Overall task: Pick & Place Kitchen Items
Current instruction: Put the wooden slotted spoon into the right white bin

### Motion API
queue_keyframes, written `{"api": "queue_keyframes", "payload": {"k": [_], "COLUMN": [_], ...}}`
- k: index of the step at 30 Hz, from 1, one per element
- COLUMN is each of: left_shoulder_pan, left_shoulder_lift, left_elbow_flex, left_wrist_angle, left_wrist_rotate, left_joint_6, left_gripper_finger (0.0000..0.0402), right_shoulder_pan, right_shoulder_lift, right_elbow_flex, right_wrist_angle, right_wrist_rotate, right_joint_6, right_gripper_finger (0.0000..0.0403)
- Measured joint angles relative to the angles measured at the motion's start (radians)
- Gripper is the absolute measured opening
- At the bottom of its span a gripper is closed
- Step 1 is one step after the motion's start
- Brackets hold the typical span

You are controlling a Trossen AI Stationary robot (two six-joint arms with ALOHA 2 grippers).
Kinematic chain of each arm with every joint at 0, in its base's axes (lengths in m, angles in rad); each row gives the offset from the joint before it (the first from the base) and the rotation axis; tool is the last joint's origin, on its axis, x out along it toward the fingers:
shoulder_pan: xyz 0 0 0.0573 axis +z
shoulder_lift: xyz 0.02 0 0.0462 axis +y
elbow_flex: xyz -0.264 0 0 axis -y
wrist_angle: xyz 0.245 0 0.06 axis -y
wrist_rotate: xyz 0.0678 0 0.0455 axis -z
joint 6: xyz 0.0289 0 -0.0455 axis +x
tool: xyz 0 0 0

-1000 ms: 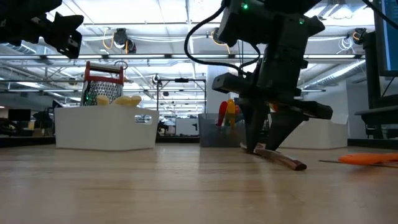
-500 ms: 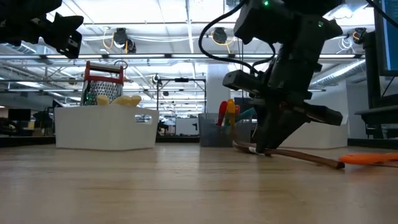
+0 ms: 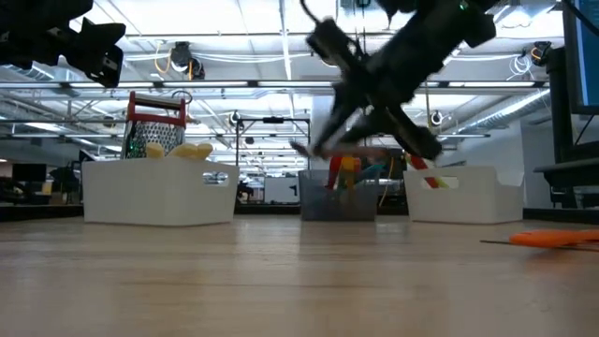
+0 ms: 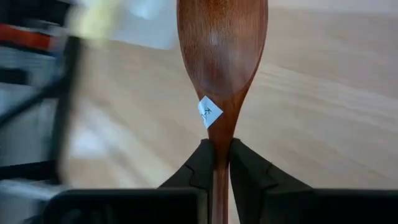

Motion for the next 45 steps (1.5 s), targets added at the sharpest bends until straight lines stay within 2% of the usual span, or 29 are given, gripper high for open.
{"api": "queue_keyframes", "payload": {"k": [6,12,16,22,28,31,40,45], "left_shoulder_pan": [0.000,0.000,0.000,0.000,0.000,0.000,0.000,0.000], "left_shoulder_lift": [0.000,0.000,0.000,0.000,0.000,0.000,0.000,0.000], "left_elbow_flex": [0.000,0.000,0.000,0.000,0.000,0.000,0.000,0.000], "left_wrist_angle": [0.000,0.000,-0.002,-0.009,-0.019,-0.024,-0.026,-0.029], "left_wrist_rotate": [0.000,0.002,0.002,0.002,0.003,0.003,0.003,0.004], "left_joint_6": [-0.010,-0.020,-0.032,-0.036,-0.036,-0.036,-0.036,-0.036], "left_gripper_finger": [0.0182,0.0182,0.0182,0.0182,0.0182,0.0182,0.0182,0.0182], "right_shoulder_pan": [-0.002,-0.005,-0.005,-0.005,-0.005,-0.005,-0.005,-0.017], "right_shoulder_lift": [-0.058,-0.177,-0.280,-0.428,-0.529,-0.573,-0.725,-0.848], "right_elbow_flex": [0.000,0.002,0.002,0.002,-0.002,-0.048,-0.338,-0.477], "right_wrist_angle": [0.230,0.264,0.176,-0.114,-0.457,-0.526,-0.502,-0.417], "right_wrist_rotate": [0.021,0.197,0.317,0.492,0.605,0.613,0.552,0.584], "right_joint_6": [-0.088,-0.162,-0.193,-0.157,0.064,0.189,0.698,0.873], "right_gripper_finger": [0.0023,0.0023,0.0023,0.0023,0.0027,0.0023,0.0023,0.0028]}}
